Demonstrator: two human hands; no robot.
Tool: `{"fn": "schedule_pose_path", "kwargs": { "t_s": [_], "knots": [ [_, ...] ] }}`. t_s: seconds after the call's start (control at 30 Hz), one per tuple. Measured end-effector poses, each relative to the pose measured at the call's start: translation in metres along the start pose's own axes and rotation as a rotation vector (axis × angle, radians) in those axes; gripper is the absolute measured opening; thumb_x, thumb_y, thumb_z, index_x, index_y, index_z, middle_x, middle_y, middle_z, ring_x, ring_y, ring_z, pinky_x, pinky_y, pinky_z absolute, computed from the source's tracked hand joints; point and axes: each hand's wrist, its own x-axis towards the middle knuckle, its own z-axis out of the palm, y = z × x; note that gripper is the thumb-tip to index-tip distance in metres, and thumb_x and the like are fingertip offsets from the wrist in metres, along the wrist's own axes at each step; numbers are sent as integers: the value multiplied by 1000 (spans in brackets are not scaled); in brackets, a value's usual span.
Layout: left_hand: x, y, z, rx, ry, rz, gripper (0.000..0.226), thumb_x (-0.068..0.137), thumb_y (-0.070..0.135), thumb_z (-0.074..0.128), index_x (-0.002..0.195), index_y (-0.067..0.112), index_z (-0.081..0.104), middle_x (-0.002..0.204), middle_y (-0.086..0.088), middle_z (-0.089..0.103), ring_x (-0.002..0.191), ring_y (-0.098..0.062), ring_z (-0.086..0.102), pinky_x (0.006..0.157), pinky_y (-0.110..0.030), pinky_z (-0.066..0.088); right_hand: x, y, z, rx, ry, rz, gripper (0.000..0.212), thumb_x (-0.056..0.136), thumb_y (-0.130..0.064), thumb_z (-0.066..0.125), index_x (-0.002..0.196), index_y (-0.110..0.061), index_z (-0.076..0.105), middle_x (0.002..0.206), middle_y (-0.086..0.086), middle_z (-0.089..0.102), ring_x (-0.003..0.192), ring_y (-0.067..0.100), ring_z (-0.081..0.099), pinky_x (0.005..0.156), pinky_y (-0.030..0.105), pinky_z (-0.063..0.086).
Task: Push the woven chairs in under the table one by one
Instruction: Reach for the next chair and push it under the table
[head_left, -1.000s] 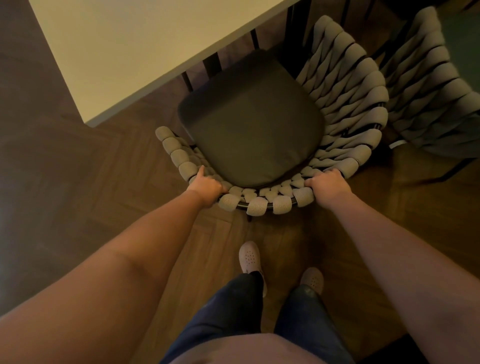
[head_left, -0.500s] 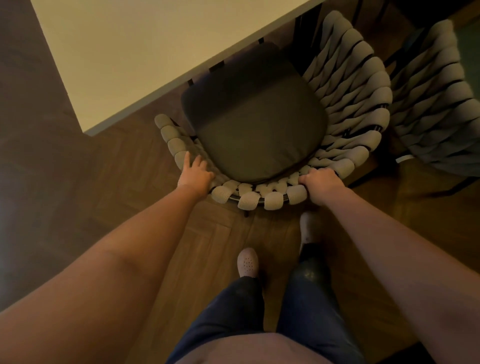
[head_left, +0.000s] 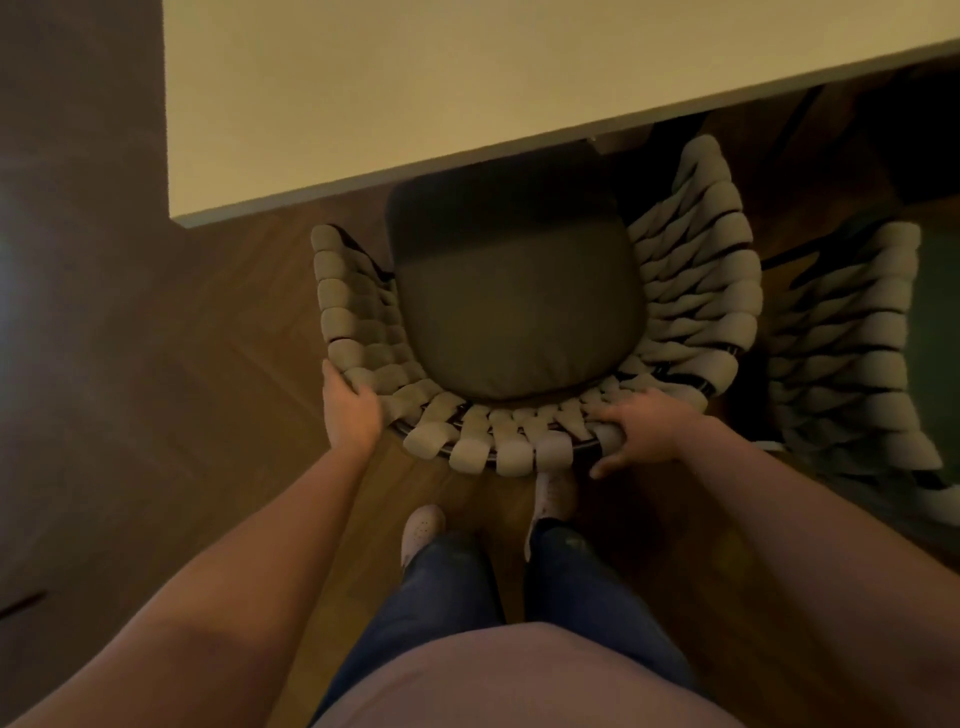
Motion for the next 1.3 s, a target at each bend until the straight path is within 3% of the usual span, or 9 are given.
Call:
{"fn": "schedule_pose_path", "kwargs": {
  "t_s": [0.07,0.13,0.37,0.9,1.03,1.3],
  "knots": [
    [-12,7,14,-97,-17,-175,80,99,40,48,155,13,-2,151,-15,36,136,-35,38,110,-44,33,1,8,5,-108,12,-20,71,83,-57,63,145,-35,36,138,-2,51,124,20,48,105,37,36],
    [-15,12,23,-43,-52,-242,94,94,35,58,154,13,-11,143,-19,44,128,-38,46,104,-44,38,3,8,7,-174,49,-39,56,90,-39,59,142,-33,40,132,-1,55,118,19,53,100,35,41],
    [4,32,23,29,-62,-257,92,95,24,58,154,14,-12,143,-20,44,126,-38,47,103,-45,41,14,12,-2,-201,121,-18,46,92,-27,57,136,-31,47,120,-2,61,110,19,58,93,34,45],
    [28,64,27,62,-100,-277,94,96,24,58,153,15,-16,143,-18,43,118,-36,54,91,-41,47,30,29,-31,-227,118,-8,54,93,-29,56,144,-35,38,126,-1,59,112,20,56,92,36,43],
    [29,64,29,58,-107,-281,95,96,25,59,152,16,-17,146,-19,40,120,-38,52,95,-43,46,31,30,-30,-219,113,1,53,93,-29,56,143,-37,39,128,-2,58,115,20,55,98,39,42],
    [27,57,24,28,-150,-245,101,93,33,62,152,20,-19,146,-17,41,108,-35,58,82,-40,53,31,28,-26,-185,102,45,57,90,-28,61,142,-39,40,127,-3,59,116,20,55,104,42,40]
  ]
}}
